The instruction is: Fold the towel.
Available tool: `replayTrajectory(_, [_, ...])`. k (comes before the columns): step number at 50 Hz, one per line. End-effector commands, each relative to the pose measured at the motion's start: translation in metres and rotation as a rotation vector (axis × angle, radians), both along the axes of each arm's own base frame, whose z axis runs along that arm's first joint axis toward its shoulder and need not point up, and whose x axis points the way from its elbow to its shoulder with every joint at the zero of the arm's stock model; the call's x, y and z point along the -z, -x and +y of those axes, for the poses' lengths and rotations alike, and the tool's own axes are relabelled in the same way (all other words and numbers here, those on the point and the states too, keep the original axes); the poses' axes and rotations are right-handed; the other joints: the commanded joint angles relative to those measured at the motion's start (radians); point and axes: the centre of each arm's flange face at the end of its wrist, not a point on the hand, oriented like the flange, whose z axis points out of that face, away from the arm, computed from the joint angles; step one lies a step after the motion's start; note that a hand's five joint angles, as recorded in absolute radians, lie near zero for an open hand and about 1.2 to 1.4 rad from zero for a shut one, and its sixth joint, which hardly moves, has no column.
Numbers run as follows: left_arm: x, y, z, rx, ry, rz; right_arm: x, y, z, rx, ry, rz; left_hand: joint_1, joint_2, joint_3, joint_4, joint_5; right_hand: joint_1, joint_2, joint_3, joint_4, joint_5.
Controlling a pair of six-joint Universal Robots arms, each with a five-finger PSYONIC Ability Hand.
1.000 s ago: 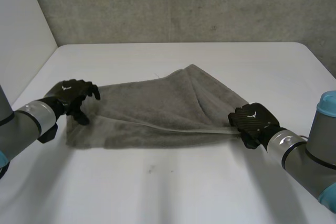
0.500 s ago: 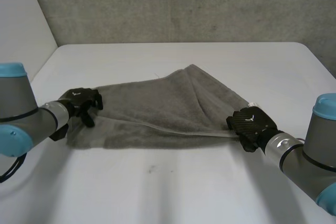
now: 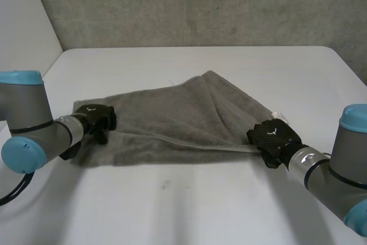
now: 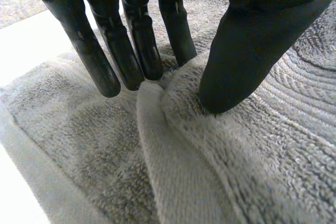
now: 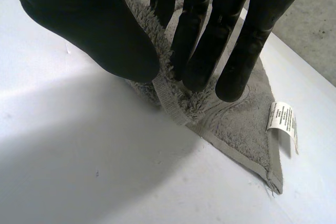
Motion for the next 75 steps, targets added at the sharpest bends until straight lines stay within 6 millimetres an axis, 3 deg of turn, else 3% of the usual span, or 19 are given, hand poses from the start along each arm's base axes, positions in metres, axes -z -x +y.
replayTrajectory(1, [-0.003, 0.006, 0.008, 0.018, 0.000, 0.000, 0.002, 0.000, 0.000, 0.001, -0.006, 0.004, 0.158, 0.152, 0.154, 0.153, 0.156, 0.423, 0.216, 0.210, 0.202, 0.215])
replayTrajectory(24, [0.001, 0.004, 0.028, 0.026, -0.043, -0.007, 0.004, 0.000, 0.001, 0.000, -0.012, 0.007, 0.144, 0.137, 0.140, 0.138, 0.141, 0.423, 0.216, 0.210, 0.202, 0.215])
replayTrajectory(30, [-0.001, 0.002, 0.030, 0.026, -0.030, -0.034, 0.001, 0.001, -0.001, 0.012, -0.002, 0.008, 0.528, 0.521, 0.524, 0.522, 0.525, 0.423, 0.216, 0.210, 0.202, 0.215])
replayTrajectory(35, [-0.034, -0.001, 0.035, 0.010, 0.072, -0.049, -0.007, 0.002, -0.004, 0.021, 0.020, 0.005, 0.528, 0.521, 0.524, 0.522, 0.525, 0.423, 0.216, 0.210, 0.202, 0.215])
replayTrajectory(37, [-0.066, -0.001, 0.044, 0.013, 0.172, -0.026, -0.013, 0.002, -0.006, 0.025, 0.036, -0.002, 0.528, 0.521, 0.524, 0.522, 0.525, 0.423, 0.216, 0.210, 0.202, 0.215])
replayTrajectory(40, [-0.085, 0.002, 0.051, 0.021, 0.230, -0.011, -0.036, 0.001, -0.008, 0.026, 0.101, -0.023, 0.528, 0.521, 0.524, 0.522, 0.525, 0.423, 0.216, 0.210, 0.202, 0.215])
replayTrajectory(42, [-0.120, 0.005, 0.066, 0.035, 0.342, 0.018, -0.051, 0.002, -0.008, 0.027, 0.137, -0.031, 0.528, 0.521, 0.524, 0.522, 0.525, 0.423, 0.216, 0.210, 0.202, 0.215])
replayTrajectory(44, [-0.136, 0.004, 0.073, 0.035, 0.389, 0.031, -0.087, 0.004, -0.005, 0.031, 0.204, -0.047, 0.528, 0.521, 0.524, 0.522, 0.525, 0.423, 0.216, 0.210, 0.202, 0.215])
replayTrajectory(45, [-0.149, 0.003, 0.079, 0.035, 0.429, 0.042, -0.088, 0.004, -0.005, 0.031, 0.204, -0.047, 0.528, 0.521, 0.524, 0.522, 0.525, 0.423, 0.216, 0.210, 0.202, 0.215])
replayTrajectory(46, [-0.150, 0.003, 0.079, 0.035, 0.429, 0.042, -0.109, 0.006, -0.001, 0.033, 0.233, -0.055, 0.528, 0.521, 0.524, 0.522, 0.525, 0.423, 0.216, 0.210, 0.202, 0.215])
replayTrajectory(47, [-0.161, 0.002, 0.084, 0.035, 0.460, 0.047, -0.110, 0.006, -0.001, 0.033, 0.234, -0.055, 0.528, 0.521, 0.524, 0.522, 0.525, 0.423, 0.216, 0.210, 0.202, 0.215])
replayTrajectory(49, [-0.171, 0.002, 0.089, 0.036, 0.492, 0.053, -0.153, 0.012, 0.005, 0.046, 0.279, -0.064, 0.528, 0.521, 0.524, 0.522, 0.525, 0.423, 0.216, 0.210, 0.202, 0.215])
replayTrajectory(50, [-0.180, 0.001, 0.093, 0.036, 0.519, 0.059, -0.153, 0.012, 0.005, 0.046, 0.279, -0.064, 0.528, 0.521, 0.524, 0.522, 0.525, 0.423, 0.216, 0.210, 0.202, 0.215])
replayTrajectory(52, [-0.188, -0.001, 0.098, 0.036, 0.538, 0.063, -0.193, 0.024, 0.009, 0.075, 0.322, -0.056, 0.528, 0.521, 0.524, 0.522, 0.525, 0.423, 0.216, 0.210, 0.202, 0.215])
replayTrajectory(57, [-0.213, -0.005, 0.116, 0.036, 0.577, 0.066, -0.241, 0.032, 0.028, 0.056, 0.382, 0.017, 0.528, 0.521, 0.524, 0.522, 0.525, 0.423, 0.216, 0.210, 0.202, 0.215])
replayTrajectory(60, [-0.227, -0.008, 0.125, 0.037, 0.589, 0.065, -0.253, 0.034, 0.035, 0.032, 0.402, 0.104, 0.528, 0.521, 0.524, 0.522, 0.525, 0.423, 0.216, 0.210, 0.202, 0.215])
replayTrajectory(64, [-0.226, -0.009, 0.129, 0.039, 0.547, 0.053, -0.252, 0.034, 0.038, 0.010, 0.405, 0.183, 0.528, 0.521, 0.524, 0.522, 0.525, 0.423, 0.216, 0.210, 0.202, 0.215])
replayTrajectory(68, [-0.215, -0.007, 0.127, 0.044, 0.496, 0.042, -0.211, 0.024, 0.017, -0.058, 0.287, 0.268, 0.528, 0.521, 0.524, 0.522, 0.525, 0.423, 0.216, 0.210, 0.202, 0.215])
replayTrajectory(75, [-0.136, 0.006, 0.092, 0.078, 0.247, -0.040, -0.153, 0.005, 0.000, -0.119, 0.111, 0.335, 0.528, 0.521, 0.524, 0.522, 0.525, 0.423, 0.216, 0.210, 0.202, 0.215])
